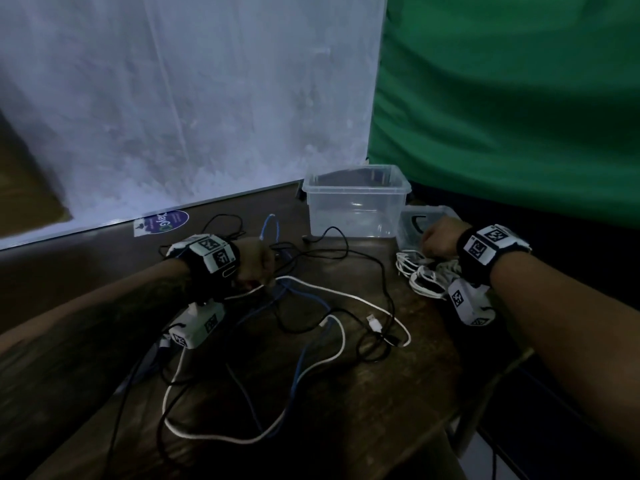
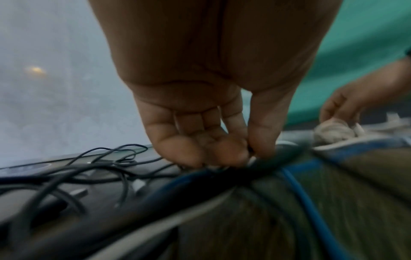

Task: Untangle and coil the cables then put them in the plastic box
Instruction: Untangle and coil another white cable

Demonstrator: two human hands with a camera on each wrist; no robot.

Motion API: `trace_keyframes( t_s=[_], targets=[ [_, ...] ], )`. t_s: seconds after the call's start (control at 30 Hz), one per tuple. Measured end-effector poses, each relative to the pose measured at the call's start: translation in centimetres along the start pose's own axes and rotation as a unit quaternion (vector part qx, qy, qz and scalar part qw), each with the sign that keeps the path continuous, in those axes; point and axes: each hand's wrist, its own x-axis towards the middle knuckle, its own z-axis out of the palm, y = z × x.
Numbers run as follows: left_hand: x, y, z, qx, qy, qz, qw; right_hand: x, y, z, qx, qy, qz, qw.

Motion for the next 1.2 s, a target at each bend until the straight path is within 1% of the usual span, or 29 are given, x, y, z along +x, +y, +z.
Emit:
trace_keyframes(
  t_s=[0.03,0.07,0.1,0.13,0.17,0.2,0.23,0.27,0.3,0.33,0.4,0.43,0.47,0.53,0.57,0.67,0.73,0.77,0.8,0.83,0.9,0.93,1.0,1.03,1.07,1.1,1.13,1.17,1.2],
  targets=[
    [0.0,-0.3,-0.4,0.001,0.008,0.006,1.000,0.3,-0.2,-0.3,0.010,0.031,-0.006,0.999],
    [-0.5,-0.2,-0.7,-0.023,0.029,0.006,0.999,0.4,-0.7,-0.6,0.030,0.083,-0.018,0.996],
    [-1.0,0.1,-1.5,-0.039,0.028,0.014,0.999,0.4,-1.3,-0.8,0.065,0.135,-0.040,0.988],
    [-1.5,0.0,-2.0,-0.052,0.033,0.049,0.997,0.3,-2.3,-0.8,0.116,0.173,-0.075,0.975],
    [-2.3,0.2,-2.5,-0.068,0.055,0.081,0.993,0.0,-3.5,-0.9,0.171,0.183,-0.118,0.961],
    [-2.6,0.0,-2.9,-0.106,0.073,0.102,0.986,-0.7,-5.2,-1.0,0.216,0.163,-0.155,0.950],
    [-2.8,0.0,-3.0,-0.119,0.075,0.116,0.983,-1.6,-6.9,-1.1,0.243,0.124,-0.190,0.943],
    [-2.7,0.0,-3.3,-0.153,0.077,0.101,0.980,-2.5,-8.7,-1.0,0.251,0.081,-0.223,0.939],
    [-2.7,0.1,-3.5,-0.231,0.071,0.089,0.966,-3.2,-10.4,-0.8,0.249,0.041,-0.249,0.935],
    [-2.5,0.0,-3.7,-0.274,0.069,0.087,0.955,-4.0,-11.9,-0.5,0.238,0.009,-0.269,0.933],
    [-2.8,-0.2,-4.2,-0.302,0.074,0.114,0.944,-5.0,-14.1,0.3,0.226,-0.044,-0.296,0.927],
    [-3.1,-0.2,-4.5,-0.313,0.080,0.124,0.938,-5.3,-14.9,0.6,0.239,-0.062,-0.304,0.920],
    [-3.2,-0.3,-4.7,-0.324,0.081,0.132,0.933,-5.5,-15.4,0.6,0.258,-0.064,-0.306,0.914],
    [-3.5,-0.8,-4.8,-0.348,0.075,0.148,0.923,-6.0,-16.1,-0.2,0.306,-0.028,-0.291,0.906],
    [-3.8,-0.9,-4.7,-0.349,0.069,0.147,0.923,-6.2,-16.3,-0.9,0.334,-0.016,-0.278,0.901],
    [-3.8,-1.4,-3.7,-0.321,0.080,0.144,0.933,-6.6,-17.0,-3.2,0.424,-0.029,-0.252,0.869],
    [-3.7,-1.5,-3.3,-0.227,0.107,0.153,0.956,-6.9,-17.4,-4.5,0.436,-0.013,-0.253,0.864],
    [-3.5,-1.9,-3.3,-0.151,0.139,0.147,0.968,-6.8,-17.5,-5.1,0.432,0.005,-0.251,0.866],
    [-3.5,-2.2,-3.5,-0.089,0.177,0.142,0.970,-6.7,-17.4,-5.8,0.430,0.027,-0.245,0.868],
    [-3.6,-2.5,-3.6,-0.088,0.200,0.135,0.966,-6.5,-17.2,-6.3,0.431,0.052,-0.236,0.869],
    [-3.5,-3.6,-3.8,-0.188,0.238,0.131,0.944,-6.1,-16.5,-7.4,0.447,0.106,-0.215,0.862],
    [-3.5,-4.2,-3.8,-0.249,0.240,0.131,0.929,-5.7,-16.2,-7.8,0.453,0.136,-0.203,0.857],
    [-3.7,-5.3,-3.7,-0.365,0.190,0.145,0.900,-5.1,-15.5,-8.4,0.458,0.197,-0.173,0.849],
    [-4.3,-5.4,-3.7,-0.401,0.171,0.153,0.887,-4.8,-15.1,-8.5,0.458,0.222,-0.156,0.847],
    [-4.7,-5.6,-4.0,-0.425,0.168,0.154,0.876,-4.5,-14.8,-8.6,0.450,0.235,-0.147,0.849],
    [-5.1,-5.7,-4.2,-0.447,0.171,0.146,0.866,-4.4,-14.5,-8.5,0.428,0.241,-0.144,0.859],
    [-5.2,-5.6,-4.7,-0.473,0.176,0.137,0.852,-4.1,-14.4,-8.2,0.384,0.242,-0.143,0.880],
    [-5.6,-5.2,-5.2,-0.480,0.184,0.131,0.848,-4.0,-14.4,-7.9,0.325,0.250,-0.144,0.901],
    [-5.7,-4.7,-5.7,-0.471,0.192,0.137,0.850,-4.0,-14.5,-7.5,0.265,0.279,-0.156,0.910]
  ],
)
